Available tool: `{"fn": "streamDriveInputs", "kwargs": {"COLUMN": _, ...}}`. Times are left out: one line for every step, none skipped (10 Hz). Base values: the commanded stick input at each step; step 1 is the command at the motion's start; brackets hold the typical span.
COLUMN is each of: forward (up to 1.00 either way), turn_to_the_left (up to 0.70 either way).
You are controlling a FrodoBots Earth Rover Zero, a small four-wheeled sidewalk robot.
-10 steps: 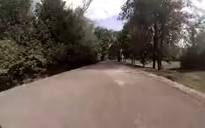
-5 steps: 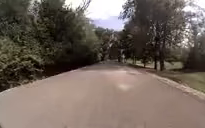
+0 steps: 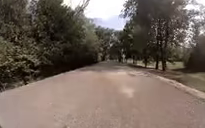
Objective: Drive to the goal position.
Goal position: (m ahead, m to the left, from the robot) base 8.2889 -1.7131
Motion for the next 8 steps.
{"fn": "streamDriveInputs", "kwargs": {"forward": 0.7, "turn_to_the_left": -0.35}}
{"fn": "streamDriveInputs", "kwargs": {"forward": 0.7, "turn_to_the_left": -0.35}}
{"fn": "streamDriveInputs", "kwargs": {"forward": 0.7, "turn_to_the_left": -0.35}}
{"fn": "streamDriveInputs", "kwargs": {"forward": 0.7, "turn_to_the_left": -0.35}}
{"fn": "streamDriveInputs", "kwargs": {"forward": 0.7, "turn_to_the_left": -0.35}}
{"fn": "streamDriveInputs", "kwargs": {"forward": 0.7, "turn_to_the_left": -0.24}}
{"fn": "streamDriveInputs", "kwargs": {"forward": 0.7, "turn_to_the_left": -0.13}}
{"fn": "streamDriveInputs", "kwargs": {"forward": 0.7, "turn_to_the_left": -0.01}}
